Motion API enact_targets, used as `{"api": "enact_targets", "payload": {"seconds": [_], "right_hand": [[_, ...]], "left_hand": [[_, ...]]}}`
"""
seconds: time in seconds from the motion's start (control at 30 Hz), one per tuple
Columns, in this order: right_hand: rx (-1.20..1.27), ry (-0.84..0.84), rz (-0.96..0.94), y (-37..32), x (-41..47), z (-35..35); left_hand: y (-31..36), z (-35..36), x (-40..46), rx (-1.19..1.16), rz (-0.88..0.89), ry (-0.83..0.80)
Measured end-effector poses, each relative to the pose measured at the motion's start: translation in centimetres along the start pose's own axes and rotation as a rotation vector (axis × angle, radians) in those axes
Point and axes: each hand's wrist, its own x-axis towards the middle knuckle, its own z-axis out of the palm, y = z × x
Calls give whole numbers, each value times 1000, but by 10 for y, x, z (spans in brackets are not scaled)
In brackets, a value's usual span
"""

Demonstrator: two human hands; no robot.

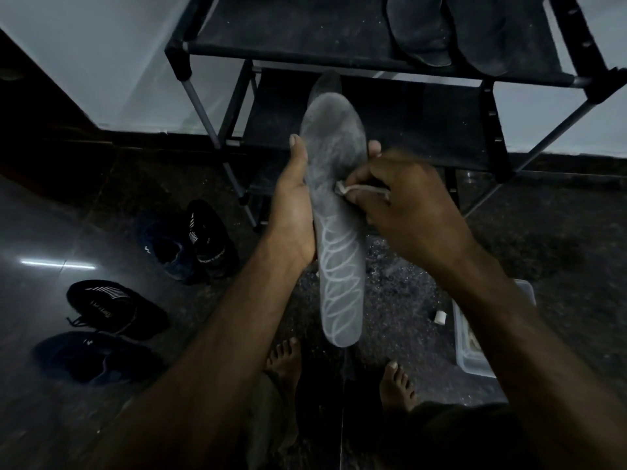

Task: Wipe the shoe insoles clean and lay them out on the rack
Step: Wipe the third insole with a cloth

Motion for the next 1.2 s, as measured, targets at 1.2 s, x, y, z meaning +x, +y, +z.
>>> {"api": "enact_targets", "payload": {"seconds": [1.2], "right_hand": [[191,107,80,-35,-12,12]], "left_hand": [[4,-2,7,-147,106,-29]]}}
